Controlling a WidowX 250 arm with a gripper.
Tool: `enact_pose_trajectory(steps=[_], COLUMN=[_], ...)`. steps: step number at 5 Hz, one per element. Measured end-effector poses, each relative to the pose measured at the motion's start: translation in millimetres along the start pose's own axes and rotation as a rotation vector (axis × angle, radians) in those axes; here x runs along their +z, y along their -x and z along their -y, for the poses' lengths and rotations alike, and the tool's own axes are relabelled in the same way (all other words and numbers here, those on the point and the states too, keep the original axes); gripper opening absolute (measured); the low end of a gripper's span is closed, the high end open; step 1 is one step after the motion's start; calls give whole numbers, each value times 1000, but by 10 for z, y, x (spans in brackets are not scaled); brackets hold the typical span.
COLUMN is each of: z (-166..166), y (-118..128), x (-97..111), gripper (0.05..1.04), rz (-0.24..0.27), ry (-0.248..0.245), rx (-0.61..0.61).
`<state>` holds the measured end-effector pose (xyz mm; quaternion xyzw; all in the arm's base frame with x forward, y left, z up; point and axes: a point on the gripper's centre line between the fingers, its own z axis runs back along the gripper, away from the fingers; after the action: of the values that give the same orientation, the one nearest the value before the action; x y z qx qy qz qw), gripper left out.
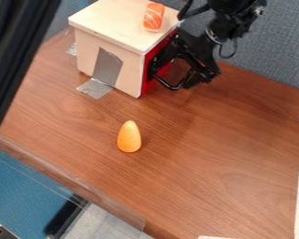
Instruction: Open the drawer
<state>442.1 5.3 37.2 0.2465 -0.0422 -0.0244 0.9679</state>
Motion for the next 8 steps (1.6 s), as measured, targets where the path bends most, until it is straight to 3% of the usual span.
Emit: enact_pose_trajectory(steps=[1,3,4,8], z=[2,181,292,892], y=[25,161,220,246], x=[-16,-136,-140,326], gripper=[949,383,182,144], rz=[-18,-41,-42,27], ry=[19,49,52,155], rx=[0,-50,-64,-120])
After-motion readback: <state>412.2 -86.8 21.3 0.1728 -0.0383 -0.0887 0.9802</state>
